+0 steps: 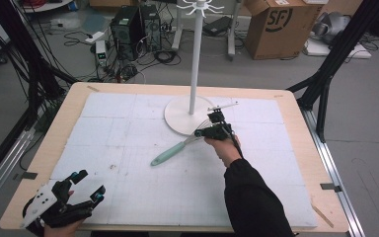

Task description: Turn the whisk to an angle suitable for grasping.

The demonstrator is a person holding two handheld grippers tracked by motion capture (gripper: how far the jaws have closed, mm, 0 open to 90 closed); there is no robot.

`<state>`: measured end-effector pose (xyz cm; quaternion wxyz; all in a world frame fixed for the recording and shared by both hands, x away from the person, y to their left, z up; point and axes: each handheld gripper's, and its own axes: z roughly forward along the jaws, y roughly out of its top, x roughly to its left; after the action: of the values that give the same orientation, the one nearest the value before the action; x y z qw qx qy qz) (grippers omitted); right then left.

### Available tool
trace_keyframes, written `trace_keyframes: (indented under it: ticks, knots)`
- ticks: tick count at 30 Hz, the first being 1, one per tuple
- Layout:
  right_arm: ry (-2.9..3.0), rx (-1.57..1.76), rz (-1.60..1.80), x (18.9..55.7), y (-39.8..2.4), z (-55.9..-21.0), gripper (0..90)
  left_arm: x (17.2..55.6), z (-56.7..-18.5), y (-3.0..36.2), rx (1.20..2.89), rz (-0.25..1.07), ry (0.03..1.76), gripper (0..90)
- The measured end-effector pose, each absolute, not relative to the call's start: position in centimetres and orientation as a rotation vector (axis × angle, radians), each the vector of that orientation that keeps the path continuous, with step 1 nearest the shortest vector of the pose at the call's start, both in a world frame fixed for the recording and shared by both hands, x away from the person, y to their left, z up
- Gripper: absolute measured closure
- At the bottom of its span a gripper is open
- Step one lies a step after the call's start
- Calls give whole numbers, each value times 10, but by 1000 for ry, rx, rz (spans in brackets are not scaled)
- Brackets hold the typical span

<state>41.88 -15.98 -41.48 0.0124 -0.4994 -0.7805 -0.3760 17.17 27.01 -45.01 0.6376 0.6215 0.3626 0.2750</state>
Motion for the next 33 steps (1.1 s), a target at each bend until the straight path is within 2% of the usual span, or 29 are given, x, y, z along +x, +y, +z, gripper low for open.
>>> trace_keyframes:
  ticks: [10, 21, 33]
  knots:
    - [-2437, -1529, -1209, 408, -165, -410, 876, 178, -450, 264, 1428, 610, 813, 182]
    - [-2422, -1600, -1188, 412, -174, -417, 879, 180, -450, 263, 1430, 605, 804, 183]
    - [-2444, -1580, -1144, 390, -192, -418, 877, 180, -449, 259, 1436, 606, 795, 182]
